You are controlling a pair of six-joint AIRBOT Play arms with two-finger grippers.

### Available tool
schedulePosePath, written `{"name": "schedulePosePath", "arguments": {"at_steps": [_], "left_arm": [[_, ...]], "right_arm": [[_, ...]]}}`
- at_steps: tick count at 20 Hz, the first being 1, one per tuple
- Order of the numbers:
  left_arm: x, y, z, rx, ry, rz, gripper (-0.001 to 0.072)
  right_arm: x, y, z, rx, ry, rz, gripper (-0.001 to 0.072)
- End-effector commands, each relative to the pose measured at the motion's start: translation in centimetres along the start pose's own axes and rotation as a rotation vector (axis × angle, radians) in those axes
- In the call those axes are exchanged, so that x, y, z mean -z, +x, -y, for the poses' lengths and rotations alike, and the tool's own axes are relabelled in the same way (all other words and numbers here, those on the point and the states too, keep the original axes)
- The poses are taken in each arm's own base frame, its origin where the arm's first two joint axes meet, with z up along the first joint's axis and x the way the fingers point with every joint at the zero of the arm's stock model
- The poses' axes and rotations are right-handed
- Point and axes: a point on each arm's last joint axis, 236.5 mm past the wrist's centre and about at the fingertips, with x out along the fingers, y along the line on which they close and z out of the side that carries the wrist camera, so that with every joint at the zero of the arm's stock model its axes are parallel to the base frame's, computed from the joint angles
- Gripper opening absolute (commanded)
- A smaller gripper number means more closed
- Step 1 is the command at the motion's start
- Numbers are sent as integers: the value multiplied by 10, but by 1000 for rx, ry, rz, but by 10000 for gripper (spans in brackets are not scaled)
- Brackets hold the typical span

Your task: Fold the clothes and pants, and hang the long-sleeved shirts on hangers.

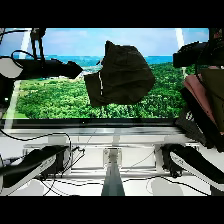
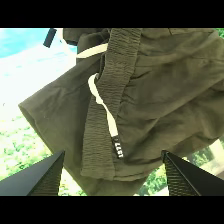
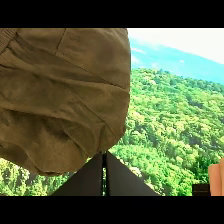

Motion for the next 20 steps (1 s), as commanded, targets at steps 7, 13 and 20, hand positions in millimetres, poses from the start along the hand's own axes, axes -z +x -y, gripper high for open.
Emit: {"name": "schedulePosePath", "arguments": {"at_steps": [7,13,20], "left_arm": [[0,0,0,0,1,1,698],[0,0,0,0,1,1,698],[-1,0,3,12,-8,4,698]], "right_arm": [[0,0,0,-1,0,0,33],[0,0,0,-1,0,1,33],[-51,-6,-13,-62,43,216,34]]}}
